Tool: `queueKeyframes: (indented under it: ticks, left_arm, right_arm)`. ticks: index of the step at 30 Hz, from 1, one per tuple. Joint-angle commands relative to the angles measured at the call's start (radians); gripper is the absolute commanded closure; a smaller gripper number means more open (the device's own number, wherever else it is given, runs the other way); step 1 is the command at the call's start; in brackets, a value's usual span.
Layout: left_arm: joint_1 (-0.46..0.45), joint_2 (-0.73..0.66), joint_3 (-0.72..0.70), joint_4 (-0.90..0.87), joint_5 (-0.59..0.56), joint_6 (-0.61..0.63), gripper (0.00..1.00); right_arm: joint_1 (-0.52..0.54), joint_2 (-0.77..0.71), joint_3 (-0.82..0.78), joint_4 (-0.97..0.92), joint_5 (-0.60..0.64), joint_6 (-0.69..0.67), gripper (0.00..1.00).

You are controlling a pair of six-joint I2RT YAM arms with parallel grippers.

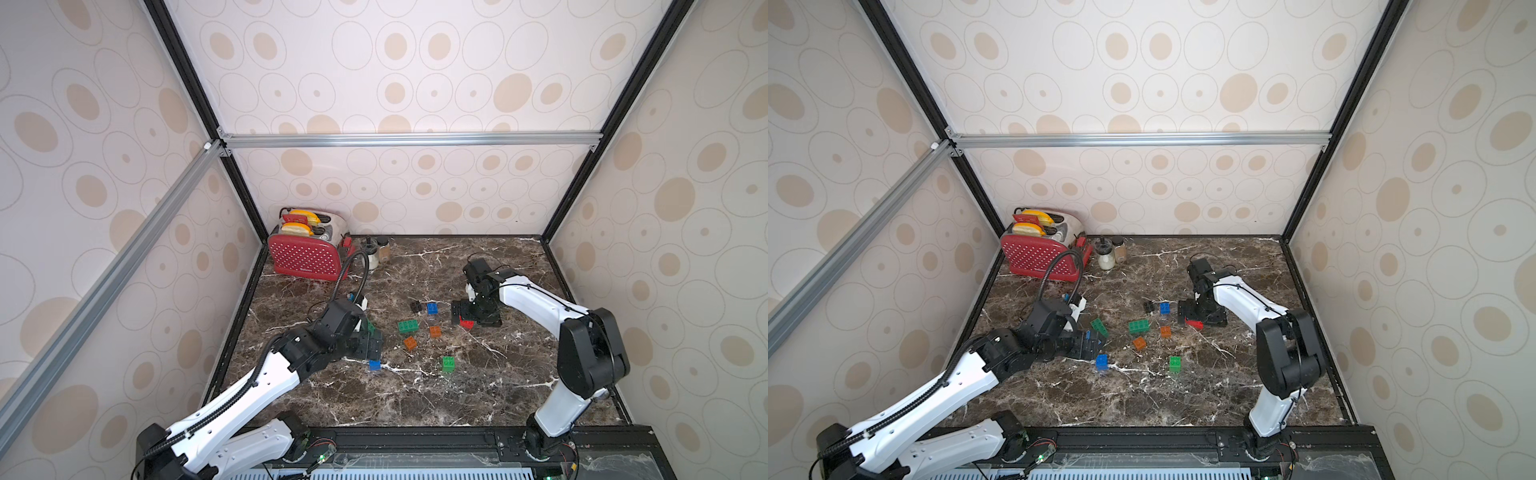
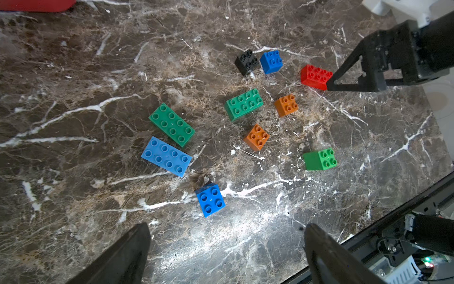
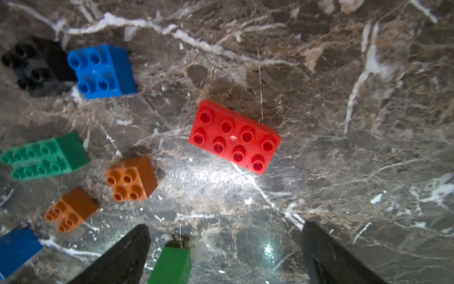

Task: Assemble the letter f with lego
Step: Pick up the lego brick from the center of the board.

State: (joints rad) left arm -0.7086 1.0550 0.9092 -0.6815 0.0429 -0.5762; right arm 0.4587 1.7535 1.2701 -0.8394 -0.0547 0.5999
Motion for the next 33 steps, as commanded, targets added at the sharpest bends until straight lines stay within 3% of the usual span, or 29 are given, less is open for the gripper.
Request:
queueKeyframes:
  ticks: [1, 10, 20, 33]
  left_arm:
    - [0.008, 0.060, 0.037, -0.052, 0.032, -0.028, 0.01]
    - [0.008, 0.082, 0.066, -0.097, -0.002, 0.029, 0.01]
    - [0.010, 0.116, 0.099, -0.137, -0.029, 0.099, 0.01]
    - [0.027, 0.144, 0.102, -0.139, -0.017, 0.105, 0.01]
  right_arm:
    - [0.001, 0.043, 0.043, -0.017, 0.039, 0.103, 0.00]
    - [-0.006, 0.127, 0.092, 0.029, -0.037, 0.199, 0.00]
    - [-0.033, 0.173, 0.100, 0.023, -0.030, 0.212, 0.01]
    - [-0.037, 0.199, 0.102, 0.045, -0.054, 0.187, 0.17]
